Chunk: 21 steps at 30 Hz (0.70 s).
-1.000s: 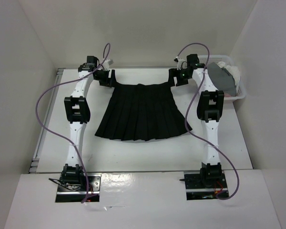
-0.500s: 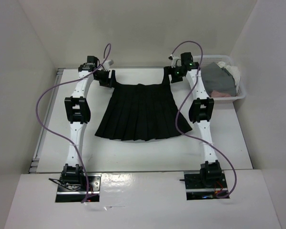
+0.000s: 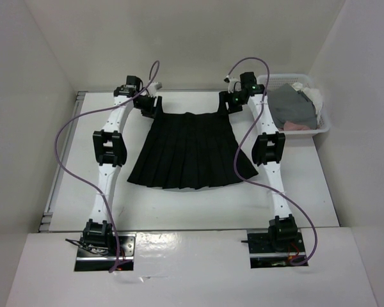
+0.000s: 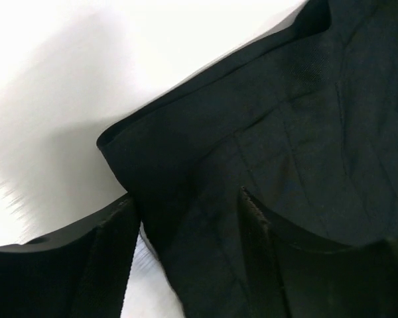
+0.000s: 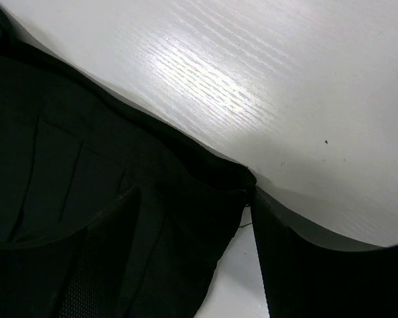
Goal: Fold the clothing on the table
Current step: Fold the skirt
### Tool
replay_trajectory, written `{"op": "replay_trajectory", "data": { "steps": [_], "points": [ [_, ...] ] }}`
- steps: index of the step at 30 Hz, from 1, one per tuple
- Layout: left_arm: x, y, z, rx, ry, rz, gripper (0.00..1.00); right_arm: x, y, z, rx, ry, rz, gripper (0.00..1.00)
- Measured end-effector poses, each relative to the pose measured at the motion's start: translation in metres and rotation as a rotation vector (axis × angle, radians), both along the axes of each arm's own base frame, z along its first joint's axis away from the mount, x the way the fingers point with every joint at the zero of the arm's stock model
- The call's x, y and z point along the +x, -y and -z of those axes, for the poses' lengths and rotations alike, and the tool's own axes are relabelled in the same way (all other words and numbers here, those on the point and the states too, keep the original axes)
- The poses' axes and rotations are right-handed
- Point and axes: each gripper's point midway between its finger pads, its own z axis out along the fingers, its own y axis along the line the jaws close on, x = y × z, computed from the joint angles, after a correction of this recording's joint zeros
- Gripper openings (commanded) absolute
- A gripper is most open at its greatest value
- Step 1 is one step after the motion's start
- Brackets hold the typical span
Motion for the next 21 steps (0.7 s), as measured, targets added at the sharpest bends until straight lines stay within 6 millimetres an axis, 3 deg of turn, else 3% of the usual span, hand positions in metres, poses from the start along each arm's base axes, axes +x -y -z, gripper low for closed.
{"op": "replay_trajectory", "data": {
  "steps": [5,13,21],
  "points": [
    [-0.003,0.011,0.002,0.006,-0.001,0.022,0.59,-0.003,0.006,0.001,0.001,-0.019,0.009,0.6],
    [-0.003,0.009,0.004,0.022,0.005,0.028,0.5,-0.005,0.024,0.005,0.011,-0.045,0.03,0.39],
    [0.0,-0.003,0.008,0.037,0.001,0.006,0.18,-0.007,0.033,0.007,0.01,-0.062,0.041,0.11]
  ]
}}
